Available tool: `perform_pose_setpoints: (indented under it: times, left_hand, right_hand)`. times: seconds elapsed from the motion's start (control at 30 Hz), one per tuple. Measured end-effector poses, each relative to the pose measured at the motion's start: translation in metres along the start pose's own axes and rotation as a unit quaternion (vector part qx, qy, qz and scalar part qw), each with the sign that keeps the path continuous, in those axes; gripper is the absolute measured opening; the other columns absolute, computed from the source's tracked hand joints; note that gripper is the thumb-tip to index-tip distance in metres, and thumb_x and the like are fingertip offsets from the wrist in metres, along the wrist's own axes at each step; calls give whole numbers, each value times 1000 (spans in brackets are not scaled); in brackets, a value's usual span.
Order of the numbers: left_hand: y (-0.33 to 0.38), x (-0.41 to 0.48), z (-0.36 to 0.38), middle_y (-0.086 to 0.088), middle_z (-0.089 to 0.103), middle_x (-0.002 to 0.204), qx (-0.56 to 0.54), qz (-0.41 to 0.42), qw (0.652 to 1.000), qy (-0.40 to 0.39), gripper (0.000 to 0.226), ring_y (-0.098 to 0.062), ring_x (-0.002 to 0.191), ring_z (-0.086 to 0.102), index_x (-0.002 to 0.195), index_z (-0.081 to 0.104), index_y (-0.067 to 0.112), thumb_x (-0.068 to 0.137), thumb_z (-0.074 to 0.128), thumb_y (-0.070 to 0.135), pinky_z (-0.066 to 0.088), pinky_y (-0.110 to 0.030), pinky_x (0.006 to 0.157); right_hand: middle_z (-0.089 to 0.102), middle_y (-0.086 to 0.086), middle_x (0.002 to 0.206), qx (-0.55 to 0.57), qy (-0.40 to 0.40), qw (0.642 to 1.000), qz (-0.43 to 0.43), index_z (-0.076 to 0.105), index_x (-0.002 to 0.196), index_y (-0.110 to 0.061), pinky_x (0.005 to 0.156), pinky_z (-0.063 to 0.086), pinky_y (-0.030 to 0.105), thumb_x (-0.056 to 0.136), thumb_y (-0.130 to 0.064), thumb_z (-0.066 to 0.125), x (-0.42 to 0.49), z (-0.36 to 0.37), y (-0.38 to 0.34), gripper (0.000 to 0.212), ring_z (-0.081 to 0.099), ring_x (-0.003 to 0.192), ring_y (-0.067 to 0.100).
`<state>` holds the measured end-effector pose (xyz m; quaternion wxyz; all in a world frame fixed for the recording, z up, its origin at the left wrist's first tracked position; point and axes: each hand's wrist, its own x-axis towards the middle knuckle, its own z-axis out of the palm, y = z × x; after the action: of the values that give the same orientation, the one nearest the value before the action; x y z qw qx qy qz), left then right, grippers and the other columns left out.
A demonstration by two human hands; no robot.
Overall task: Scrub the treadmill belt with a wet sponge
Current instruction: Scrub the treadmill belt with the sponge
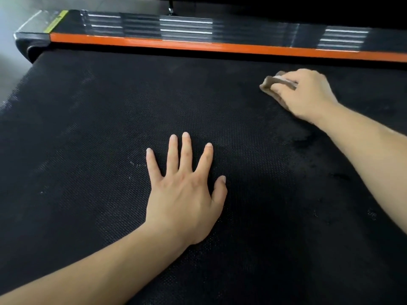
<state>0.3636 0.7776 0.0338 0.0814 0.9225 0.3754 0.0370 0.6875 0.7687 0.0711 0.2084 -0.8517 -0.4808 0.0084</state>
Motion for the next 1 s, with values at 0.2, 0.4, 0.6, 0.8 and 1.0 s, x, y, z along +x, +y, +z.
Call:
perform_pose_setpoints:
  times: [0.2,0.4,0.6,0.8,1.0]
  left_hand:
    - [0,-1,-2,-12,-1,172,-7,0,1000,-5,73,-29,158,-14,163,11,31,99,13,64,-8,-64,122]
    - [-1,0,-2,-12,-1,172,-2,-1,1000,-8,73,-30,158,-12,163,11,31,99,12,65,-8,-64,122]
    - [0,1,-4,-12,-3,172,2,-6,1000,-16,74,-29,157,-15,163,8,32,97,8,66,-10,-64,122]
    - [1,1,-4,-11,-4,172,8,-11,1000,-21,74,-29,157,-15,163,7,33,96,7,66,-9,-64,122]
    - [2,2,-5,-10,-4,172,10,-18,999,-26,74,-29,157,-14,162,6,34,95,7,66,-8,-64,122]
  right_hand:
    - [69,9,104,-9,63,997,34,75,111,-22,85,48,39,97,-44,56,-7,10,-8,32,62,98,33]
    - [66,9,105,-9,54,997,60,75,115,-27,88,48,42,98,-44,55,-26,-8,5,31,60,101,32]
    - [52,-3,88,24,-7,998,-54,75,111,-31,75,38,34,99,-42,57,-75,5,-24,24,53,85,22]
    - [53,2,93,-16,63,996,68,73,116,-26,86,49,46,98,-44,55,-61,-5,-13,31,59,97,34]
    - [53,-3,85,18,-20,997,-66,76,113,-34,77,45,39,97,-40,62,-121,-14,-22,21,56,85,22]
